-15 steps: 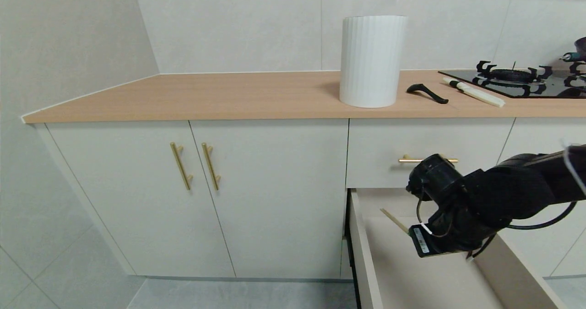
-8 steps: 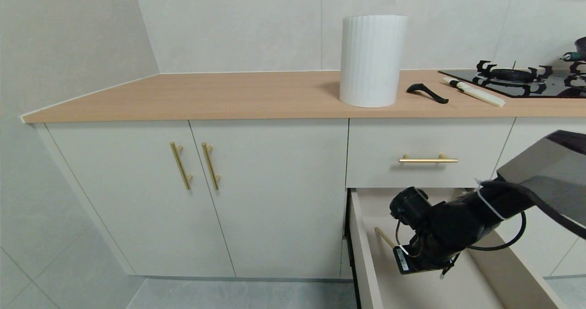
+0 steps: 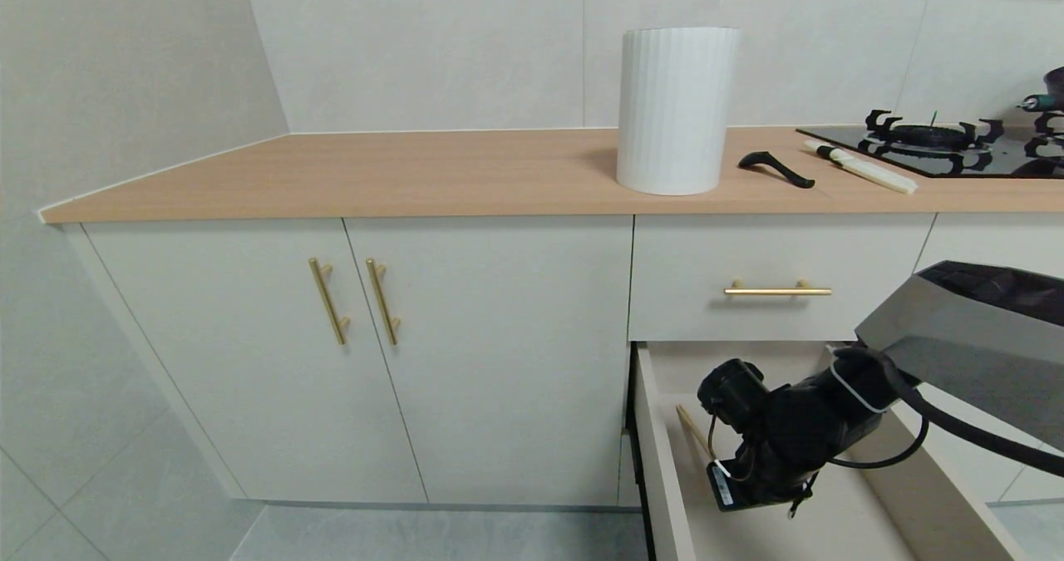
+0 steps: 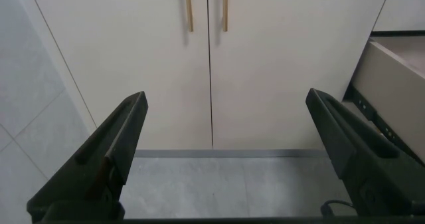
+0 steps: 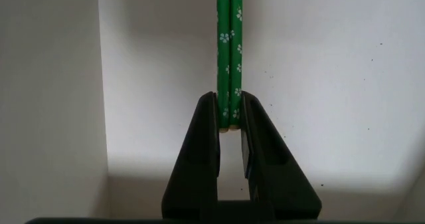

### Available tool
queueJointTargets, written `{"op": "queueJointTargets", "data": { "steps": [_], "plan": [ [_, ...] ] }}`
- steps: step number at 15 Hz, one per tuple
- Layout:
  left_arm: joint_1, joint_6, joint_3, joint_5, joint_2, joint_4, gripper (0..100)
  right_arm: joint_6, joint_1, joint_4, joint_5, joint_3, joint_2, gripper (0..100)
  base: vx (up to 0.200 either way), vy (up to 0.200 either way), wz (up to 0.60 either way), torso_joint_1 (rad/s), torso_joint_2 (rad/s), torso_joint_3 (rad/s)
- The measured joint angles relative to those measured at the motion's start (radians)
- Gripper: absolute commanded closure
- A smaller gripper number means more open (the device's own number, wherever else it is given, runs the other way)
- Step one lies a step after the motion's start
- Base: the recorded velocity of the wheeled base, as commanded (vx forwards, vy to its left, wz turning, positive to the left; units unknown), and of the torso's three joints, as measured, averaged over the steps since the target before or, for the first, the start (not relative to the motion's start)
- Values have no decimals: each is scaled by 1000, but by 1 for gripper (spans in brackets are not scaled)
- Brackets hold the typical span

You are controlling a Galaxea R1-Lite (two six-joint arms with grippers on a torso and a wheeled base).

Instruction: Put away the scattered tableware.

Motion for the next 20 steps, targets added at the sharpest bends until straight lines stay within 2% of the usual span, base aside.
{"op": "queueJointTargets", "data": {
  "steps": [2, 3, 13, 17, 20],
  "plan": [
    [0, 0, 0, 0, 0, 0, 0, 0, 0, 0, -1, 0, 1, 100, 0, 0, 0, 0, 0, 0],
    [0, 0, 0, 0, 0, 0, 0, 0, 0, 0, -2, 0, 2, 0, 0, 0, 0, 0, 0, 0],
    [0, 0, 0, 0, 0, 0, 0, 0, 0, 7, 1, 9, -41, 0, 0, 0, 0, 0, 0, 0],
    [0, 0, 0, 0, 0, 0, 0, -5, -21, 16, 4, 35, -214, 0, 0, 0, 0, 0, 0, 0],
    [0, 0, 0, 0, 0, 0, 0, -53, -87, 23, 6, 53, -400, 0, 0, 0, 0, 0, 0, 0]
  ]
}}
